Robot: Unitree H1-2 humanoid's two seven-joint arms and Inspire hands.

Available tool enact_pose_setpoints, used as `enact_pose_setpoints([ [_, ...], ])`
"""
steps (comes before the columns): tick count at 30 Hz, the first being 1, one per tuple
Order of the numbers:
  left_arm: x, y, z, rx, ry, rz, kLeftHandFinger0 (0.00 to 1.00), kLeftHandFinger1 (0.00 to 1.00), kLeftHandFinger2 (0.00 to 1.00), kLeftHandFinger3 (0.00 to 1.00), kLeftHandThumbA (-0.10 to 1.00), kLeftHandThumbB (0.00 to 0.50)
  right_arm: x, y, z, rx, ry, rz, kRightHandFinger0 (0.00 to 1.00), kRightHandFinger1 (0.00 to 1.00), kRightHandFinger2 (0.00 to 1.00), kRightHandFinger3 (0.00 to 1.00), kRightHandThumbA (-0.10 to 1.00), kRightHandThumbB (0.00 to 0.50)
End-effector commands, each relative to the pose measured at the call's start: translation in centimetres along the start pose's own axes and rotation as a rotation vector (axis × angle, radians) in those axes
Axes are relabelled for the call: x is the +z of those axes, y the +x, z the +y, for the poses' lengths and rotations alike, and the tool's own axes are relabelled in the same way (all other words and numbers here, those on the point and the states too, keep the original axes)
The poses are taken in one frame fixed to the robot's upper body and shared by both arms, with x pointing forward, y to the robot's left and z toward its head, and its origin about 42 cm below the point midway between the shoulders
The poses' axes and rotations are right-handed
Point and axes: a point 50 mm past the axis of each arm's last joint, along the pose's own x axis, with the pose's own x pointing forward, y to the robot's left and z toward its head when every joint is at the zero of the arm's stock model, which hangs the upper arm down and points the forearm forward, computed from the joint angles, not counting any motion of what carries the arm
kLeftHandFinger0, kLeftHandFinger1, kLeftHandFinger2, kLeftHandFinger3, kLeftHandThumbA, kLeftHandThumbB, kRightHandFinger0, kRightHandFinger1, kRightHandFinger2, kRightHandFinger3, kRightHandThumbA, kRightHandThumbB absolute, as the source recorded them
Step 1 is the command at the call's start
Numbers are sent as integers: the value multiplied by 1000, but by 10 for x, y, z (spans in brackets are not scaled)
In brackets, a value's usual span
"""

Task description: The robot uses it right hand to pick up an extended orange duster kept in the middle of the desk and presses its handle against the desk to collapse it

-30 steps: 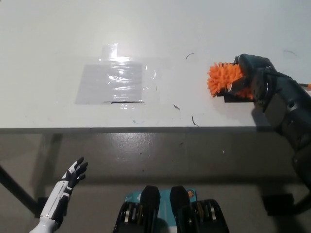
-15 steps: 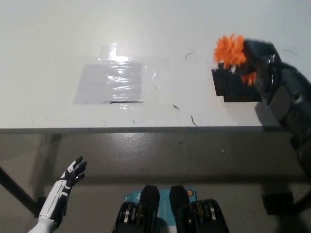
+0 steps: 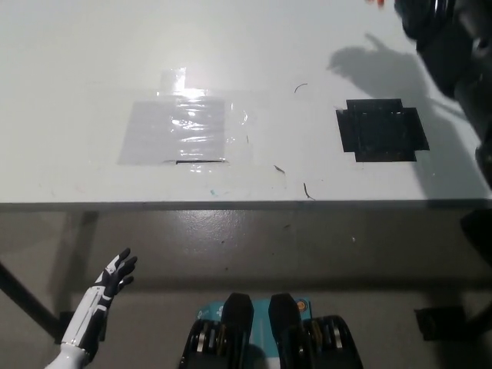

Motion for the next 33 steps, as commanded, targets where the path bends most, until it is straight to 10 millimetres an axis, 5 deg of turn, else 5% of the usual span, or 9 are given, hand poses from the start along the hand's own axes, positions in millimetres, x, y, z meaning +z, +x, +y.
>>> enact_pose_setpoints([
  [1,10,2,12,-5,22,-63,1000,1000,1000,1000,1000,280,86,17,-137,-329,217,-254,0,311,741,845,-100,143],
  [5,9,-4,10,-10,27,-57,1000,1000,1000,1000,1000,285,111,16,-145,-409,433,-279,0,305,720,789,-100,159],
  [8,7,-8,10,-15,23,-50,1000,1000,1000,1000,1000,278,116,16,-134,-464,621,-272,0,286,697,730,-100,159],
  [14,8,-7,9,-15,24,-55,1000,1000,1000,1000,1000,276,103,14,-104,-526,824,-211,0,143,597,652,-100,185],
  [20,6,-9,7,-7,20,-49,1000,1000,1000,1000,1000,283,86,11,-63,-512,1025,-133,0,280,684,757,-100,101],
  [30,7,-9,6,-11,21,-51,1000,1000,1000,1000,1000,280,54,-1,-3,-498,1036,-10,0,237,640,714,-100,96],
  [33,8,-9,6,-14,21,-53,1000,1000,1000,1000,1000,281,44,-6,14,-503,977,29,0,178,555,681,-100,108],
])
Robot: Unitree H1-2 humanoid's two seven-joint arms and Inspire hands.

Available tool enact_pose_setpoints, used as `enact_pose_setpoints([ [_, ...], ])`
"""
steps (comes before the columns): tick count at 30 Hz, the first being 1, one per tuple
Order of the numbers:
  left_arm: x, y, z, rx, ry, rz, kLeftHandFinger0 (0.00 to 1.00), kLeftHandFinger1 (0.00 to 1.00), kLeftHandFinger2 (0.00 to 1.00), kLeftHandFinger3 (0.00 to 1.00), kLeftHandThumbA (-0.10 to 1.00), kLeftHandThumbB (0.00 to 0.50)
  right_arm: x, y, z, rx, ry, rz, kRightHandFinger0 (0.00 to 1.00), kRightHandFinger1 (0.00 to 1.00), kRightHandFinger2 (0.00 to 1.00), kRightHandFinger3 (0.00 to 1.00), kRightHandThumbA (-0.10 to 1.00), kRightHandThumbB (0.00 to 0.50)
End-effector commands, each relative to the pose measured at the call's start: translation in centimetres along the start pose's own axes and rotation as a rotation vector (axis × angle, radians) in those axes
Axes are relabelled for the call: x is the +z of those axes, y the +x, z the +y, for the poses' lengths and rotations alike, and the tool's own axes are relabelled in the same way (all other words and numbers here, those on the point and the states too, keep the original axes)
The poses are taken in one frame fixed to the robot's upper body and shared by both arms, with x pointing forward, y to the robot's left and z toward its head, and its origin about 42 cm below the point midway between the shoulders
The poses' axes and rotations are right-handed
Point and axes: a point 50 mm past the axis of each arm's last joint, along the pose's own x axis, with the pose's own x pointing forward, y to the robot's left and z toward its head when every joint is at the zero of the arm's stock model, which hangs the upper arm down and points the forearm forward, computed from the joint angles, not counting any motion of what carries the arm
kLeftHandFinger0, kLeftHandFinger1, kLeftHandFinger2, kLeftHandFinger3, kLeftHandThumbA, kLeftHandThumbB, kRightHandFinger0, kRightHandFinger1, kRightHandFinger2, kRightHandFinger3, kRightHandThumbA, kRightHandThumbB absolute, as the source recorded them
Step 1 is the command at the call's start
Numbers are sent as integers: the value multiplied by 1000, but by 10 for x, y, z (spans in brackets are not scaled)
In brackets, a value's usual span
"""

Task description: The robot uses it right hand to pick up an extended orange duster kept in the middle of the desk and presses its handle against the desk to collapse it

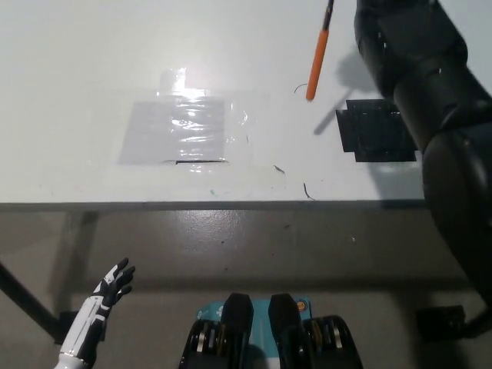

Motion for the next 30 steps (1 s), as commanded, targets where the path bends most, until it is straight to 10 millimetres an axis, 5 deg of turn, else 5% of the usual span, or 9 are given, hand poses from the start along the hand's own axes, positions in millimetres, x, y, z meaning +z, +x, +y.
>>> enact_pose_setpoints([
  [1,13,3,7,-16,23,-76,1000,1000,1000,1000,1000,282,17,2,3,-64,22,-84,0,145,508,637,-100,115],
  [4,13,4,6,-18,26,-75,1000,1000,1000,1000,1000,278,4,-4,4,-69,22,-67,0,23,369,507,-100,120],
  [10,13,4,4,-21,27,-78,1000,1000,1000,1000,1000,283,-17,-17,6,-54,24,-77,0,21,384,477,-100,155],
  [14,14,4,4,-20,17,-82,1000,1000,1000,1000,1000,285,-28,-25,11,-46,-6,-93,0,0,303,359,-100,176],
  [23,16,4,2,-22,23,-87,1000,1000,1000,1000,1000,292,-52,-43,18,-35,-70,-81,0,0,360,358,-100,175],
  [30,17,3,1,-26,14,-93,1000,1000,1000,1000,1000,300,-45,-44,20,-72,-77,-131,0,10,374,333,-100,162],
])
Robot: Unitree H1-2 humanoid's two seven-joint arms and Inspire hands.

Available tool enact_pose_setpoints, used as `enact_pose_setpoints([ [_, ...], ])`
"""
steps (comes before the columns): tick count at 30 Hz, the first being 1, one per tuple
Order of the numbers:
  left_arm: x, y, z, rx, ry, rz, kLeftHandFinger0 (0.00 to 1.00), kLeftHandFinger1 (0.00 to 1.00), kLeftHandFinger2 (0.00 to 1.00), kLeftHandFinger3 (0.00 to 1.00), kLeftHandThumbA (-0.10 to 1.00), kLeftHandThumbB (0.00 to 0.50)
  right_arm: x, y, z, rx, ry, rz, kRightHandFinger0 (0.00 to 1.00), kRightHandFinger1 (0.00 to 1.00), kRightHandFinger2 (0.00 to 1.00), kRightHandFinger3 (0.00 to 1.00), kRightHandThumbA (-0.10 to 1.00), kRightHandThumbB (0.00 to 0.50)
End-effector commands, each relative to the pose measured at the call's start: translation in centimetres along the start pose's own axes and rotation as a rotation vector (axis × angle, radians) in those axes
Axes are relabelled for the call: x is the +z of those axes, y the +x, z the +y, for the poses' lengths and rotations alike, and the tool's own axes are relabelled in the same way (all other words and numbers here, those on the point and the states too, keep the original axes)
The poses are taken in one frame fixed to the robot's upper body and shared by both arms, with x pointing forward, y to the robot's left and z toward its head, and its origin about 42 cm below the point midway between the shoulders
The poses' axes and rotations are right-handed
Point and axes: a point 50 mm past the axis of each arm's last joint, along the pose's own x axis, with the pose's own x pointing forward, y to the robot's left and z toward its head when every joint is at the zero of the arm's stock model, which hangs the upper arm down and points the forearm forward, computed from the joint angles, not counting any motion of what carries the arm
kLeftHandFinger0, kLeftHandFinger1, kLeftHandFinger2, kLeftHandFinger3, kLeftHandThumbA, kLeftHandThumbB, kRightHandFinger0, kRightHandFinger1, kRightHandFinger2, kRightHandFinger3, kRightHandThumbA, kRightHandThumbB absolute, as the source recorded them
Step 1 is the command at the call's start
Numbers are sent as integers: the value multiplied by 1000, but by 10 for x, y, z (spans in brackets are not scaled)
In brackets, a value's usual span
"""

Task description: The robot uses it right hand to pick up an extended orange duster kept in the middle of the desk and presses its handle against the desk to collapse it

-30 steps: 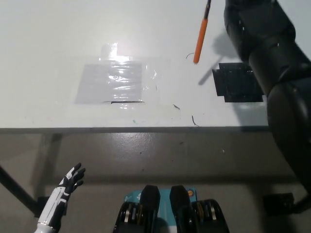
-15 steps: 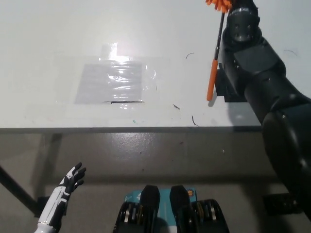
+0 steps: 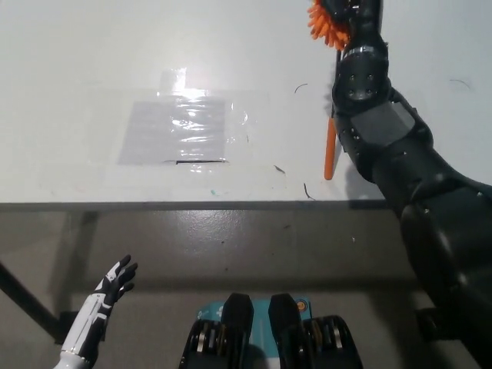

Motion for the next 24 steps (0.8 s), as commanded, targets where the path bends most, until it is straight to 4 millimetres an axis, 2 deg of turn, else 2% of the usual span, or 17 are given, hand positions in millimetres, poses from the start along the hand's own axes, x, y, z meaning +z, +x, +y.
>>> enact_pose_setpoints([
  [1,12,3,3,-17,13,-75,1000,1000,1000,1000,1000,299,41,12,3,-57,29,-168,0,14,384,344,-100,162],
  [7,12,3,3,-12,14,-73,1000,1000,1000,1000,1000,309,35,8,4,-58,-10,-188,0,30,414,391,-100,157],
  [8,12,5,4,-14,10,-77,1000,1000,1000,1000,1000,306,11,-9,5,-75,-52,-182,0,3,396,413,-100,148],
  [9,13,5,5,-15,8,-78,1000,1000,1000,1000,1000,305,2,-16,6,-88,-59,-177,0,0,373,391,-100,149],
  [11,13,6,5,-15,7,-78,1000,1000,1000,1000,1000,307,0,-19,6,-93,-64,-181,0,0,369,387,-100,149],
  [12,13,7,5,-13,7,-81,1000,1000,1000,1000,1000,316,-17,-31,6,-85,-87,-170,0,21,417,442,-100,140],
  [13,14,7,6,-11,7,-82,1000,1000,1000,1000,1000,318,-25,-37,5,-81,-96,-165,0,33,455,488,-100,132],
  [15,14,6,6,-11,7,-82,1000,1000,1000,1000,1000,319,-25,-37,6,-83,-97,-168,0,35,464,499,-100,135],
  [16,14,8,7,-10,8,-85,1000,1000,1000,1000,1000,312,-54,-57,2,-73,-117,-119,0,26,451,485,-100,136],
  [18,15,8,8,-5,14,-88,1000,1000,1000,1000,1000,310,-72,-70,1,-56,-109,-64,0,26,425,446,-100,123],
  [20,15,8,8,-5,14,-88,1000,1000,1000,1000,1000,310,-72,-70,1,-56,-109,-65,0,23,420,439,-100,122],
  [21,15,8,9,-3,13,-87,1000,1000,1000,1000,1000,311,-84,-80,0,-48,-97,-24,0,32,428,436,-100,139],
  [22,15,7,11,-1,16,-86,1000,1000,1000,1000,1000,308,-109,-102,-2,-33,-73,63,0,16,378,369,-100,147],
  [23,15,7,12,0,19,-87,1000,1000,1000,1000,1000,302,-118,-111,-2,-28,-80,88,0,1,346,335,-100,151],
  [24,16,7,13,0,19,-87,1000,1000,1000,1000,1000,303,-119,-112,-2,-27,-80,90,0,0,342,330,-100,153],
])
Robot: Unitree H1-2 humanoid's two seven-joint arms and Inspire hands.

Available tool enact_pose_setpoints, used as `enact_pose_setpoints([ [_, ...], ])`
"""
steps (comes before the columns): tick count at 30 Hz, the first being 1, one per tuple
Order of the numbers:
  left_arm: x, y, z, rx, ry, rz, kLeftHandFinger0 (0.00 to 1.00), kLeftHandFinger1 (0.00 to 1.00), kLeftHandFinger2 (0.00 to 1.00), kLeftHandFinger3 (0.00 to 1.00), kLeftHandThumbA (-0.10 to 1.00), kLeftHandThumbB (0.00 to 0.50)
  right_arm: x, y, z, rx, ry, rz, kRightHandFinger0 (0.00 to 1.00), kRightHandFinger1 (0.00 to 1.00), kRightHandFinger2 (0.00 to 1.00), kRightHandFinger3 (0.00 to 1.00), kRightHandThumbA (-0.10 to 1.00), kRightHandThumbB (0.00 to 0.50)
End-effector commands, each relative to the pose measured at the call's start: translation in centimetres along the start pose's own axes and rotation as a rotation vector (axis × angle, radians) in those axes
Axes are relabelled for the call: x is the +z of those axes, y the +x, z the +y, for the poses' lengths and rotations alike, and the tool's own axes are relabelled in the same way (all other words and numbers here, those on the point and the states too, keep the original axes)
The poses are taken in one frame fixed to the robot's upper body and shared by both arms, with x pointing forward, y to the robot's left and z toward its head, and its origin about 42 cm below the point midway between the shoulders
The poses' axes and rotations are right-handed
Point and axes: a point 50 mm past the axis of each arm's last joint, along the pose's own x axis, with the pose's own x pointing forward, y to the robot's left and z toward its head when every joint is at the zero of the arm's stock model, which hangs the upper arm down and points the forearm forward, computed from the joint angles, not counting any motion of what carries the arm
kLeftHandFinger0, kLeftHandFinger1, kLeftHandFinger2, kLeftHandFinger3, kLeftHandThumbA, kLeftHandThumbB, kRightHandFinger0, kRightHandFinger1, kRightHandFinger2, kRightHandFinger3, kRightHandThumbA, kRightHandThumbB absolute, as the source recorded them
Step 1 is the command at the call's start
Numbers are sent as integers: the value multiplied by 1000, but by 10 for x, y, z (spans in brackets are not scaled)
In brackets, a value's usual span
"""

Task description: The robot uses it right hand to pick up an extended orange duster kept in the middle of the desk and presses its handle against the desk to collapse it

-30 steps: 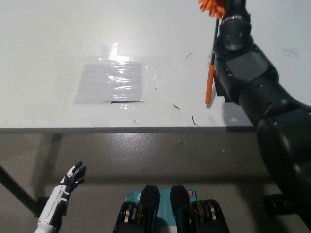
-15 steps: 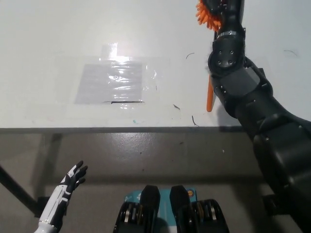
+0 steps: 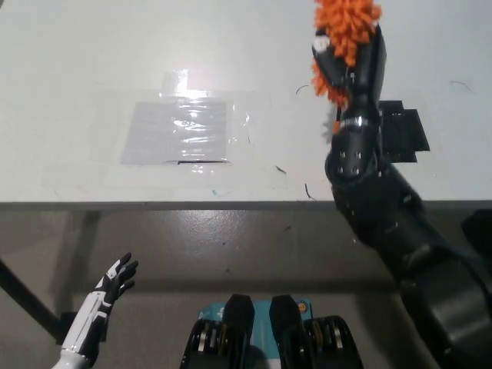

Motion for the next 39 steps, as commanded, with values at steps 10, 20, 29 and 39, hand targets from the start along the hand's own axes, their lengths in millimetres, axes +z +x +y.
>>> enact_pose_setpoints([
  [10,12,4,14,6,26,-72,1000,1000,1000,1000,1000,296,-103,-85,-15,145,-78,402,0,34,338,281,-100,155],
  [20,13,6,18,7,37,-73,1000,1000,1000,1000,1000,310,-88,-57,-18,140,-51,381,0,130,451,335,-100,129],
  [29,9,3,18,7,33,-60,1000,1000,1000,1000,1000,299,53,73,-36,37,-8,-132,0,100,460,459,-100,137],
  [39,8,-1,14,0,33,-55,1000,1000,1000,1000,1000,312,149,136,-57,42,-165,-375,0,0,381,418,-100,190],
])
